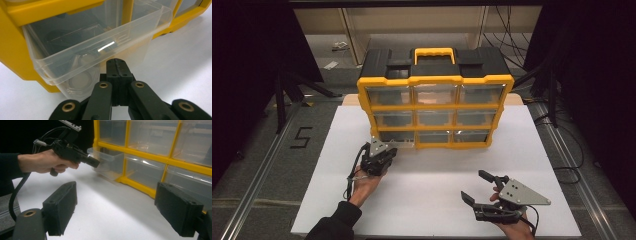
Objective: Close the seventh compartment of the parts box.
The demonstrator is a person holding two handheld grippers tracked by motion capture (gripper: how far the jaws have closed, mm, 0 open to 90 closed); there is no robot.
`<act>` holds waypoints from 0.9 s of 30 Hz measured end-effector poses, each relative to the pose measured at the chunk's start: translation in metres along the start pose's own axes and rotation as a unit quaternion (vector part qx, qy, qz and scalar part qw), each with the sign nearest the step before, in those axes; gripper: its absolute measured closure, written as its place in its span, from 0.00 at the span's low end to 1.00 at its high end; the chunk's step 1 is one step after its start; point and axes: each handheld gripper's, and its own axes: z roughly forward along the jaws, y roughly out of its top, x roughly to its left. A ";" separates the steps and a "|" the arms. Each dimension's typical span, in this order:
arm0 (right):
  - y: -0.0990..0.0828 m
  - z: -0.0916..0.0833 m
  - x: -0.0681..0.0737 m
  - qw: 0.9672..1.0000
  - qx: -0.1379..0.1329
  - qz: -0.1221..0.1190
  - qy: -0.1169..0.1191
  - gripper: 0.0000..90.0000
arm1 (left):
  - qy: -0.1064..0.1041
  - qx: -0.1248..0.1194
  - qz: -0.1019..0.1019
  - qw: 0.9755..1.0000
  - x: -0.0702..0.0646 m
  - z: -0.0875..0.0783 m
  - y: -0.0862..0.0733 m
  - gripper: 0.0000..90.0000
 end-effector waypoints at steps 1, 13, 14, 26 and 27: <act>0.000 0.000 0.000 1.000 0.000 0.000 0.000 0.21 | 0.001 0.000 -0.001 1.000 0.000 0.000 0.000 1.00; 0.000 0.000 0.000 1.000 0.001 0.000 0.000 0.21 | 0.006 -0.004 -0.007 1.000 0.004 0.004 0.005 1.00; 0.000 0.000 0.000 1.000 0.001 0.000 0.000 0.21 | 0.006 -0.005 -0.008 1.000 0.004 0.005 0.005 1.00; 0.000 0.000 0.000 1.000 0.000 0.001 0.000 0.21 | 0.012 -0.008 -0.012 1.000 0.007 0.010 0.007 1.00; 0.000 0.000 0.000 1.000 0.000 0.001 0.000 0.21 | 0.013 -0.008 -0.012 1.000 0.008 0.010 0.007 1.00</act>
